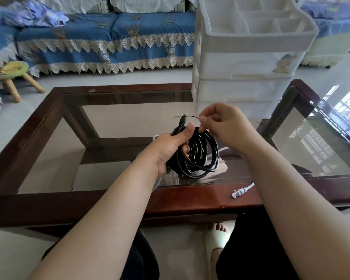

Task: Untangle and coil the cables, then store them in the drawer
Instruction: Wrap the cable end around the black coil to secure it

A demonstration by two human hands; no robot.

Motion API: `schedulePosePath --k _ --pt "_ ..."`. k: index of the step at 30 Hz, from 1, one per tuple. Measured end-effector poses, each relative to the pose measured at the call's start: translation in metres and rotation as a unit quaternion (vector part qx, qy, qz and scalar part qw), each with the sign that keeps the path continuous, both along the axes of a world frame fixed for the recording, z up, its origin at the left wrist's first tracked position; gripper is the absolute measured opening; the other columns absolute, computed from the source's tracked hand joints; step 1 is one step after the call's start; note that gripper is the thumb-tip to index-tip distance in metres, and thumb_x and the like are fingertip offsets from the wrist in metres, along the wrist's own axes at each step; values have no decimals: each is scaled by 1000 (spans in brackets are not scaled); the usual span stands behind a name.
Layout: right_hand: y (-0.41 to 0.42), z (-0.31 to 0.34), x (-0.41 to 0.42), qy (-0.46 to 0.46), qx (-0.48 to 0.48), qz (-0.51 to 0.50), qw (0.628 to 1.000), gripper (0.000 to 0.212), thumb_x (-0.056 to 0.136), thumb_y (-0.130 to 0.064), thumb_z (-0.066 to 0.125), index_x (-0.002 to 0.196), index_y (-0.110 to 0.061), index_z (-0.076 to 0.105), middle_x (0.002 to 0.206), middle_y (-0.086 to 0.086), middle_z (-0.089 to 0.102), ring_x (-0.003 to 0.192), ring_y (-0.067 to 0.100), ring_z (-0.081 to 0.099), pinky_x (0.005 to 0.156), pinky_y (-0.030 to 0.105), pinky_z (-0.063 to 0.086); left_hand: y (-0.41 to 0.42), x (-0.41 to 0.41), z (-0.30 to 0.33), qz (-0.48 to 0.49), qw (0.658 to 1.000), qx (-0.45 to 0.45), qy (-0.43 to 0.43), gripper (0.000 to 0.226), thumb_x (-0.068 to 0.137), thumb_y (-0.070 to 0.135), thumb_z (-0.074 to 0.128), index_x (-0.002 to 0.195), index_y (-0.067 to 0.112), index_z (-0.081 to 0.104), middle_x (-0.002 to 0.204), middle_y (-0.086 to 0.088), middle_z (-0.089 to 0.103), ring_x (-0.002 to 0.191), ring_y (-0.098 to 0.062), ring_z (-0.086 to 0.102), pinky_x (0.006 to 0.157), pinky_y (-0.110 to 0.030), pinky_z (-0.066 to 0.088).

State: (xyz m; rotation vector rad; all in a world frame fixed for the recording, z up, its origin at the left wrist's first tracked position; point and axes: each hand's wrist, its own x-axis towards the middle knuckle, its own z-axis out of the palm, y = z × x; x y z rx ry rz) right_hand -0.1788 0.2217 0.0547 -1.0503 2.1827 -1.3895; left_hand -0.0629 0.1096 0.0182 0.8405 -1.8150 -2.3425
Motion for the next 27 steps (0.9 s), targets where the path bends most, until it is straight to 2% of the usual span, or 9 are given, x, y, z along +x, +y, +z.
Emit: schedulePosePath --k 5,9,14,17,19,21,23,25,27 --pt "2 0 20 16 -3 7 1000 8 88 -21 66 80 -19 65 68 -4 72 58 4 61 61 17 49 -1 2 -3 -5 1000 -10 10 75 33 82 72 68 18 56 53 5 49 50 -12 47 60 -26 44" --pt "2 -2 27 47 45 24 998 7 90 -23 64 85 -18 67 68 -7 71 60 6 59 64 22 45 -2 5 1 -12 1000 -17 -3 60 52 77 58 68 19 63 53 6 48 50 -11 47 56 -25 44" --pt "3 -5 33 116 118 84 983 9 89 -22 61 86 -26 68 68 -13 67 65 3 58 67 30 51 -8 10 5 -50 998 -24 -8 52 66 68 57 71 15 58 51 5 47 49 -11 45 60 -27 40" --pt "10 0 31 102 111 114 982 5 82 -28 71 77 -30 70 69 -15 63 62 0 54 64 22 48 -16 16 10 -99 993 -59 -27 56 74 65 56 78 9 53 49 4 46 48 -13 46 69 -35 42" --pt "13 1 27 147 75 117 979 15 74 -35 77 80 -29 65 90 -15 58 78 -3 53 74 16 43 -21 21 14 -160 984 -73 -41 58 78 65 55 82 7 53 49 4 46 48 -14 46 72 -37 45" --pt "12 2 26 221 74 139 963 46 66 -47 76 105 -30 58 117 -11 49 107 3 48 92 20 39 -20 27 20 -235 968 -78 -48 49 80 60 50 74 11 52 50 3 44 47 -13 44 67 -33 48" --pt "9 1 31 234 127 202 942 78 64 -54 74 132 -27 46 136 -11 43 127 10 38 105 29 33 -17 31 25 -272 953 -117 -60 47 78 58 51 68 12 55 50 2 47 46 -13 48 65 -32 50" --pt "5 -1 38 208 201 256 922 78 67 -50 77 135 -27 46 131 -10 50 121 10 46 102 29 38 -13 33 26 -273 943 -174 -79 44 76 57 54 61 16 62 49 0 53 46 -13 54 63 -32 51" --pt "4 -5 43 194 249 283 906 73 69 -49 77 133 -31 48 119 -12 56 108 8 53 92 27 44 -11 36 26 -279 927 -226 -106 38 84 51 56 60 22 63 49 4 58 48 -10 59 59 -25 52"
